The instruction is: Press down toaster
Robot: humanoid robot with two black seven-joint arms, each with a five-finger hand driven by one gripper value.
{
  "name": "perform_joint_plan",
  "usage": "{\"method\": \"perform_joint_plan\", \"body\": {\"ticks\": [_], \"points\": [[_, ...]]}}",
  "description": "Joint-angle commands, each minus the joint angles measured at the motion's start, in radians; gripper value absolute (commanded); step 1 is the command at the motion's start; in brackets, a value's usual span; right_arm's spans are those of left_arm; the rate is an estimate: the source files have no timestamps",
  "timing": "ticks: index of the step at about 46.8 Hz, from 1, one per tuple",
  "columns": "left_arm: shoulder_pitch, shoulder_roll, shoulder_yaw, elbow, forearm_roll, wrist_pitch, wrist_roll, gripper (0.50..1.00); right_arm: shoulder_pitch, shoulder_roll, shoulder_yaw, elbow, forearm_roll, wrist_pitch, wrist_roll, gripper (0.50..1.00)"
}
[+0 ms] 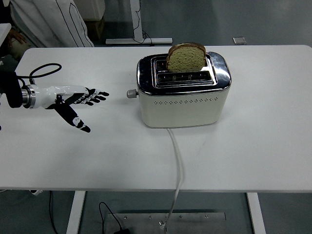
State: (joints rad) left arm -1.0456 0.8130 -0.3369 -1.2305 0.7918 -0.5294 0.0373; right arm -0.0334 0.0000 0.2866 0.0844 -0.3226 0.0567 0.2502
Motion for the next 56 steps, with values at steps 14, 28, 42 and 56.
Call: {"method": "perform_joint_plan", "body": {"ticks": [14, 28, 42, 56], "points": [[-0.154, 0.005, -0.054, 0.035, -0.275, -0.024, -0.004, 1.000, 0.000, 0.000, 0.000, 0.000, 0.000, 0.000, 0.000, 0.998], [-0.154, -0.063, -0.188, 0.246, -0.535, -0.017, -0.005, 1.000, 0.000, 0.000, 0.000, 0.000, 0.000, 0.000, 0.000, 0.998], [-0.071, -0.143, -0.192, 0.445, -0.810, -0.011, -0.100, 1.000, 0.000, 0.000, 0.000, 0.000, 0.000, 0.000, -0.002, 0.998], [0.024, -0.198, -0.232, 0.520, -0.957, 0.031, -0.116, 1.000, -0.002, 0.000, 0.000, 0.000, 0.000, 0.000, 0.000, 0.998]]}}
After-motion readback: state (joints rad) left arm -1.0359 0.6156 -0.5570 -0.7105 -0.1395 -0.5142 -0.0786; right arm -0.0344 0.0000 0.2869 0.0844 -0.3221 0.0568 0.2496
